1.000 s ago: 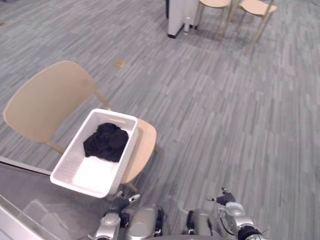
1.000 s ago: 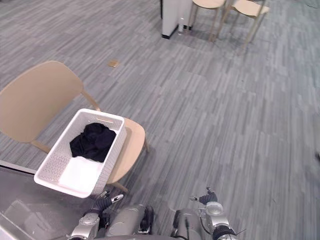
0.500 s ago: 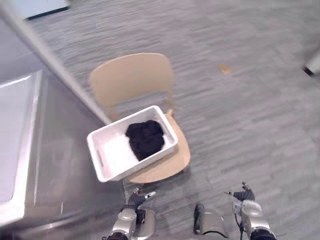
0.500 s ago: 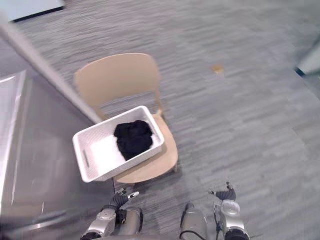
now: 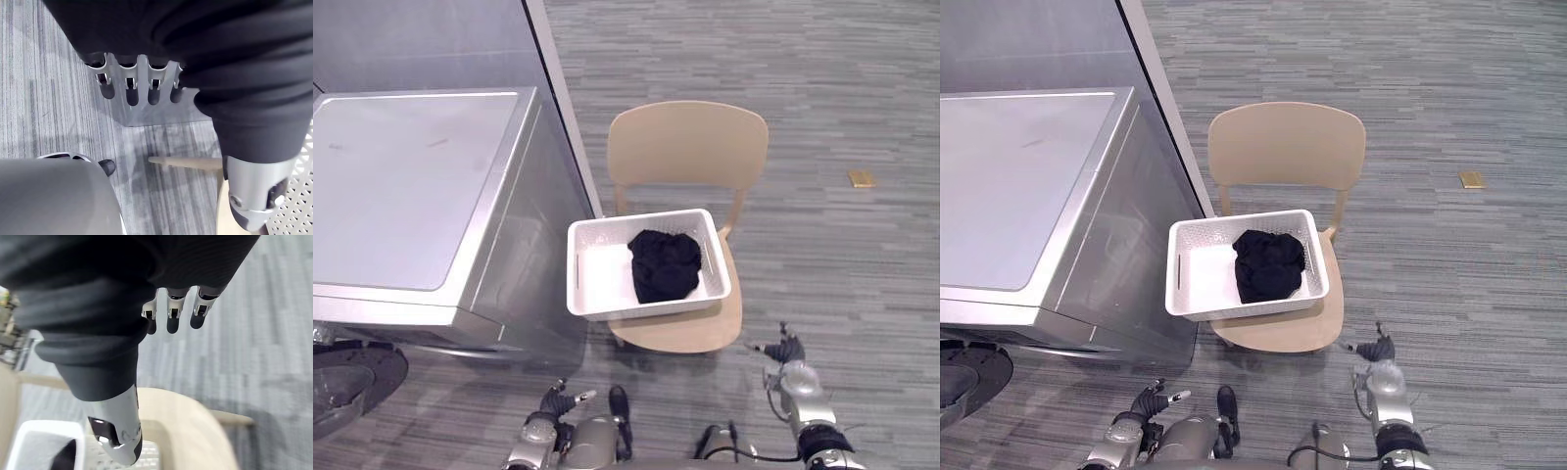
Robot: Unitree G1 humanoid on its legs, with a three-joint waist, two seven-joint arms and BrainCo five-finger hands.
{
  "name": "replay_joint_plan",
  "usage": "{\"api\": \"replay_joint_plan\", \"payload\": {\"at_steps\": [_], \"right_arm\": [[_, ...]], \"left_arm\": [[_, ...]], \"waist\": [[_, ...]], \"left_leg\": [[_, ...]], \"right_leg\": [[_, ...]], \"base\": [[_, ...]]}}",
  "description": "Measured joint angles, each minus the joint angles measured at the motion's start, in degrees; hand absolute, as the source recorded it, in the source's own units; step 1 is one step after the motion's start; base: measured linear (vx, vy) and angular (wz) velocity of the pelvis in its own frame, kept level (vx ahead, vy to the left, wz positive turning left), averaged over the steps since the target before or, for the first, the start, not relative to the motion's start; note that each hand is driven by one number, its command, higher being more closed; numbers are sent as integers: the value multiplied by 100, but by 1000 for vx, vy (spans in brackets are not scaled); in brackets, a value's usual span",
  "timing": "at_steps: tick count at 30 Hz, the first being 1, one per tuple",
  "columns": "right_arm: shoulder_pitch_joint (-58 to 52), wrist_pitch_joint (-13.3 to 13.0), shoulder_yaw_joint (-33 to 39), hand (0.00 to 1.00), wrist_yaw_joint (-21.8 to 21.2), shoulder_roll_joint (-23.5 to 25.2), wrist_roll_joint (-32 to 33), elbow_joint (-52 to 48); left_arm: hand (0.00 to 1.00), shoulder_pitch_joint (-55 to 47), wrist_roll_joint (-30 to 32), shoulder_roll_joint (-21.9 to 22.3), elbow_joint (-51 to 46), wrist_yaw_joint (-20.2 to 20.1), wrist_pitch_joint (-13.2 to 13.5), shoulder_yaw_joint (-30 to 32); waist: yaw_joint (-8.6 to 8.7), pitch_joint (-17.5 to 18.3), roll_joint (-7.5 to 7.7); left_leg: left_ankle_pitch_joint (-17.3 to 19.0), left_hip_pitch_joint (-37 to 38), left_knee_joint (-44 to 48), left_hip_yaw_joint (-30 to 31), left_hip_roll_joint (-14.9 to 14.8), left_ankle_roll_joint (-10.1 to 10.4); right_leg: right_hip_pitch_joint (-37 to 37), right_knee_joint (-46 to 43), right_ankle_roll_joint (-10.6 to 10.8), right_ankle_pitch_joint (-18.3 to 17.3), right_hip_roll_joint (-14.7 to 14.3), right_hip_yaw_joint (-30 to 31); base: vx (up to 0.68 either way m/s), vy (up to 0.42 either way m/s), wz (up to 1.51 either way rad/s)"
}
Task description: Pick up the laundry basket with both hands and put the clothes into the washing machine.
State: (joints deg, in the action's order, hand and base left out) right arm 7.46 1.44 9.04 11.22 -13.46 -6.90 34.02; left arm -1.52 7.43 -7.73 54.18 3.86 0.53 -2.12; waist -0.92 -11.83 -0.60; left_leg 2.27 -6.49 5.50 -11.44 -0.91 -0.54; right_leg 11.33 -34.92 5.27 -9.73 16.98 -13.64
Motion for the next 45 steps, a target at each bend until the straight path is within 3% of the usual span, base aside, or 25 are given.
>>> {"api": "replay_joint_plan", "payload": {"at_steps": [1,2,4,5,8,12,14,16,22,24,29,30,33,38,42,45], "right_arm": [[17,-104,-141,0,-9,-118,-73,-389],[34,-152,-195,0,-10,-194,-120,-478],[182,-221,-308,0,-21,-396,-273,-571],[291,-253,-385,0,-33,-505,-322,-618],[792,-276,-1044,0,-206,-1018,-516,-606],[1634,-469,-1946,0,-504,-1457,-753,-350],[2138,-516,-2268,0,-600,-1741,-900,61],[2621,-517,-2387,0,-628,-2015,-965,387],[3545,-518,-3127,0,-617,-2478,-1175,929],[3638,-516,-3404,0,-620,-2559,-1182,1136],[4017,-472,-3689,0,-488,-2528,-1181,1295],[4124,-461,-3730,100,-412,-2523,-1184,1266],[4350,-460,-3829,100,-194,-2534,-1300,1119],[4564,-324,-3828,100,-127,-2510,-1192,911],[4475,-217,-3758,100,-141,-2446,-787,385],[3971,-207,-3285,100,-143,-2255,-512,-336]], "left_arm": [[0,-83,2,-61,14,4,-5,1],[0,-113,2,-90,16,6,-4,0],[0,-201,9,-165,16,2,1,-5],[0,-213,18,-245,27,-4,3,-2],[0,-260,55,-162,61,-1,51,2],[0,-161,20,-147,25,7,155,14],[0,-91,-48,-145,-64,22,233,22],[0,78,-165,-146,-87,83,265,59],[0,221,-606,-218,-310,279,383,253],[0,409,-850,-237,-311,280,400,247],[0,860,-1372,-183,-441,347,494,244],[0,1007,-1429,-138,-561,384,505,244],[0,1294,-1461,-45,-932,381,520,245],[0,1385,-1463,150,-1256,364,601,228],[0,1337,-1462,214,-1258,337,587,229],[0,1189,-1452,224,-1264,228,516,227]], "waist": [[18,1,8],[19,15,43],[16,43,105],[16,77,209],[-38,90,4],[-150,-90,-107],[-183,-194,-174],[-353,-472,-270],[-499,-1120,-460],[-637,-1199,-494],[-631,-1248,-520],[-627,-1321,-514],[-581,-1324,-509],[-599,-1331,-498],[-602,-1384,-409],[-593,-1445,-301]], "left_leg": [[0,31,-30,192,-53,0],[0,29,-35,266,-59,0],[-21,-28,-47,414,-42,39],[-59,-139,10,591,78,97],[-196,-428,48,909,-3,281],[-454,-823,51,1376,-106,296],[-535,-1055,51,1612,-104,351],[-613,-1207,50,1716,-91,360],[-844,-1739,40,1937,9,385],[-968,-1982,-47,1947,52,398],[-1313,-2498,-565,1985,99,526],[-1362,-2621,-562,1929,105,505],[-1364,-2977,-556,1790,88,501],[-1439,-3031,-551,1635,66,495],[-1558,-2975,-547,1577,52,433],[-1578,-2618,-548,1575,22,425]], "right_leg": [[14,506,42,-161,-345,493],[10,748,43,-161,-451,623],[-25,1517,59,-50,-653,794],[-17,1890,24,275,-680,891],[39,1999,25,430,-771,615],[119,2109,-118,525,-920,108],[229,2097,-187,514,-930,-89],[324,2072,-200,509,-924,-196],[983,1580,-312,395,-829,-222],[1380,1280,-323,281,-745,-198],[2370,633,-349,115,-511,-209],[2551,482,-362,75,-465,-204],[2970,248,-371,19,-378,-235],[3056,101,-401,-54,-326,-243],[2997,108,-403,-56,-327,-242],[2553,223,-403,-56,-375,-256]], "base": [[7,3,62],[35,-38,73],[48,-70,67],[75,-114,90],[107,-132,56],[105,-126,54],[38,-61,62],[-4,-21,38],[-78,-4,19],[-152,-16,16],[-132,-65,16],[-108,-80,10],[-80,-62,15],[-17,-49,6],[21,-27,2],[60,-43,6]]}}
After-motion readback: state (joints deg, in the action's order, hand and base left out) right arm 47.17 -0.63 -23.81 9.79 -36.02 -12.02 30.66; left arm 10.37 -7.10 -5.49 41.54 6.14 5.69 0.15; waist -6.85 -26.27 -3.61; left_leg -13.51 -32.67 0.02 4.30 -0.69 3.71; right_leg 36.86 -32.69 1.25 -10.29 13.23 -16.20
